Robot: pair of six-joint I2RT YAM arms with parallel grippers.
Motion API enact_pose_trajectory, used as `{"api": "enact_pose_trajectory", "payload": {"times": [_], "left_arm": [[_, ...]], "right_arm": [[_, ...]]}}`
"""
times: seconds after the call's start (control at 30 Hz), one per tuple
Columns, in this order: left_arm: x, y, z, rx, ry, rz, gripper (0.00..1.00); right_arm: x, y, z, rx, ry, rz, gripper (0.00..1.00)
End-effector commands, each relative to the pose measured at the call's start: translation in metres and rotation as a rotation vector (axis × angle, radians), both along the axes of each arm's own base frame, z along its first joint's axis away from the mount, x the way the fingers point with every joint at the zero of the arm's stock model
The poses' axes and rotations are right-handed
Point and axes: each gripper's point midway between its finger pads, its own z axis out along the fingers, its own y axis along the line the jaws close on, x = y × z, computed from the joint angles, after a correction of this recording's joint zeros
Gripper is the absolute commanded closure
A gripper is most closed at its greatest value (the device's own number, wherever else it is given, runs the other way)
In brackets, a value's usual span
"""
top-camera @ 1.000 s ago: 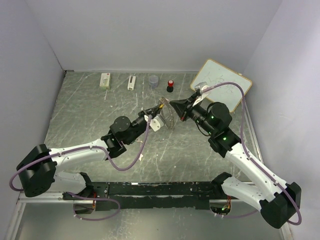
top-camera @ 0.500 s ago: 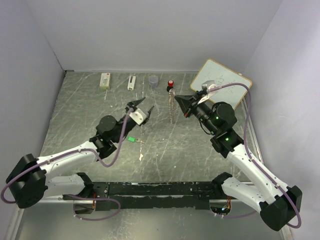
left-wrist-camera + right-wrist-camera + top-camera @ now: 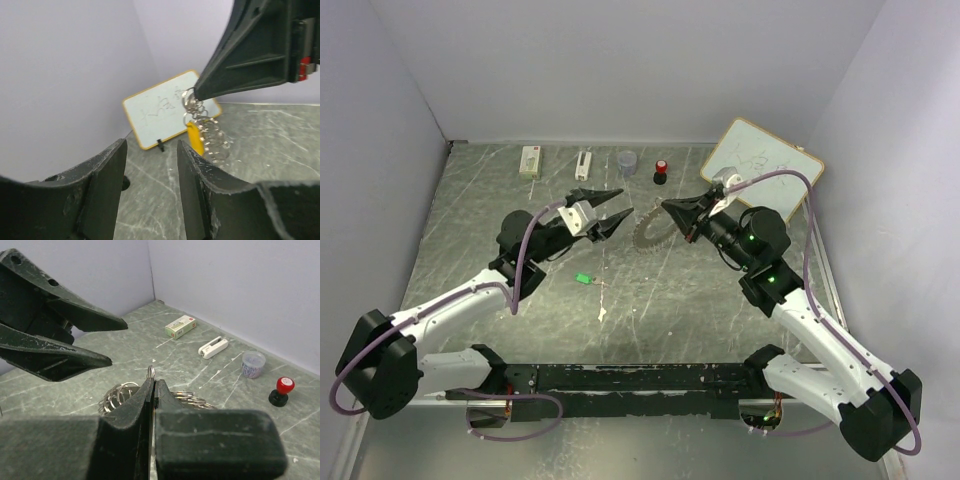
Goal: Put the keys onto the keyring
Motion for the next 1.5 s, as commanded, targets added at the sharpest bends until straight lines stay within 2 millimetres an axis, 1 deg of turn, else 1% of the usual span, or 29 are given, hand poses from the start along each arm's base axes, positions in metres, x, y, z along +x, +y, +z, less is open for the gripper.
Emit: {"api": "enact_pose_trajectory", "payload": {"times": [0.0, 0.23, 0.4, 0.5, 0.63, 0.7, 0.77, 0.9, 1.17, 1.47], "left_arm": [[-0.026, -0.020, 0.012, 0.035, -0.052, -0.232, 0.45], [-0.028, -0.031, 0.005, 0.090, -0.039, -0.311, 0.46], [-0.023, -0.035, 0.003, 0.112, -0.028, -0.322, 0.48], [-0.017, -0.032, 0.005, 0.109, -0.026, -0.297, 0.48], [-0.013, -0.024, 0.008, 0.087, -0.028, -0.274, 0.48], [-0.012, -0.022, 0.006, 0.087, -0.021, -0.276, 0.49], [-0.012, -0.022, 0.004, 0.090, -0.013, -0.288, 0.52], [-0.014, -0.026, -0.002, 0.106, 0.002, -0.327, 0.54], [-0.029, -0.034, -0.009, 0.128, 0.004, -0.443, 0.53], [-0.034, -0.035, -0.007, 0.117, 0.001, -0.476, 0.52]], "right_arm": [[-0.009, 0.000, 0.020, -0.004, -0.108, 0.038, 1.00], [-0.013, 0.002, 0.018, -0.025, -0.125, 0.060, 1.00], [-0.016, 0.004, 0.016, -0.033, -0.137, 0.080, 1.00], [-0.016, 0.004, 0.015, -0.041, -0.141, 0.084, 1.00], [-0.017, 0.005, 0.016, -0.046, -0.145, 0.089, 1.00], [-0.017, 0.005, 0.016, -0.046, -0.146, 0.092, 1.00], [-0.018, 0.005, 0.015, -0.046, -0.147, 0.096, 1.00], [-0.019, 0.007, 0.016, -0.046, -0.150, 0.105, 1.00], [-0.019, 0.009, 0.015, -0.047, -0.147, 0.117, 1.00], [-0.019, 0.013, 0.013, -0.042, -0.139, 0.141, 1.00]]}}
